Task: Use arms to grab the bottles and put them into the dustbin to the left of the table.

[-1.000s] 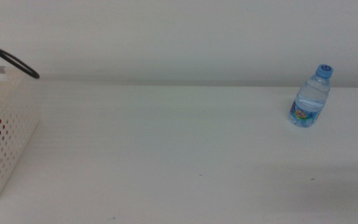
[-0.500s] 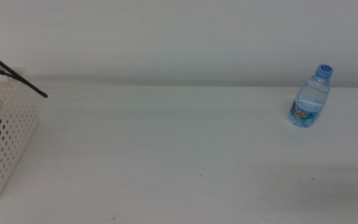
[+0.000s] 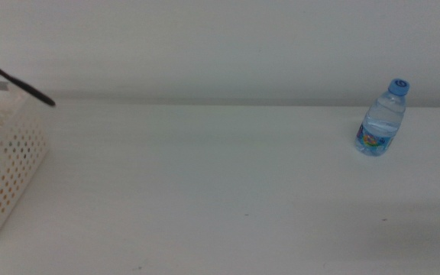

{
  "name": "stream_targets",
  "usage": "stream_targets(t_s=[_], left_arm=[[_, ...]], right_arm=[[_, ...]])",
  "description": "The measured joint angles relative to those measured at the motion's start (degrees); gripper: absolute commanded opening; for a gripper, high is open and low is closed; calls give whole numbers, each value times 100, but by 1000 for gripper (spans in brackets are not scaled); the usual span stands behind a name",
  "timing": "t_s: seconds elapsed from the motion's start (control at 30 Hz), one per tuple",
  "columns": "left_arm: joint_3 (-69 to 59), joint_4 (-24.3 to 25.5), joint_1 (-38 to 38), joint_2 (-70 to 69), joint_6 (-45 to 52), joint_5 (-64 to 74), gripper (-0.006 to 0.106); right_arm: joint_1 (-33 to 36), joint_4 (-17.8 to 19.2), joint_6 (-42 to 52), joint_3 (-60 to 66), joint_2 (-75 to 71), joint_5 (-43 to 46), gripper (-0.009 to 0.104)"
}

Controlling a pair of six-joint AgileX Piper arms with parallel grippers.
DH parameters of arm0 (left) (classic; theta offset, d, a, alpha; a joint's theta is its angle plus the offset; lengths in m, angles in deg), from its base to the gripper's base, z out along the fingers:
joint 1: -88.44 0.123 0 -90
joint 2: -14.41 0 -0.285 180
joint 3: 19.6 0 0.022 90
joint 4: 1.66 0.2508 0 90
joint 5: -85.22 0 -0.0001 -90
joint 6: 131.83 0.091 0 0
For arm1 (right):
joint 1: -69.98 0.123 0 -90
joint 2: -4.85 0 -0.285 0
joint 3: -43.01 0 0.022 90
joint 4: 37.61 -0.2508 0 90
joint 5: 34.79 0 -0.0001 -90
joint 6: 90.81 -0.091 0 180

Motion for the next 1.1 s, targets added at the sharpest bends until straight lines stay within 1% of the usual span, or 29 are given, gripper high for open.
stream_targets(t_s=[0.17,0.27,0.33,0.47,0.53,0.6,0.73,0.83,0.93,1.1], left_arm=[[324,98,-147,-802,-194,-60,94],[394,-108,-407,-1405,-260,-68,94],[392,-435,-602,-1830,-348,-68,94],[320,-1245,-1158,-2719,-467,-81,94],[139,-1425,-1707,-3257,-573,-90,94],[-82,-1404,-2358,-3747,-805,-90,94],[-653,-1118,-3831,-4719,-1590,-90,94],[-1239,-894,-4485,-5317,-1988,-119,94],[-1923,-762,-4764,-5767,-2109,-555,94],[-2760,-747,-4813,-6327,-2128,-1311,94]], right_arm=[[0,0,0,0,0,0,79],[0,0,0,0,0,0,79],[0,0,0,0,0,0,79],[0,0,0,0,0,0,79],[0,0,0,0,0,0,79],[0,0,0,0,0,0,79],[0,0,0,0,0,0,79],[0,0,0,0,0,0,79],[0,0,0,0,0,0,79],[0,0,0,0,0,0,79]])
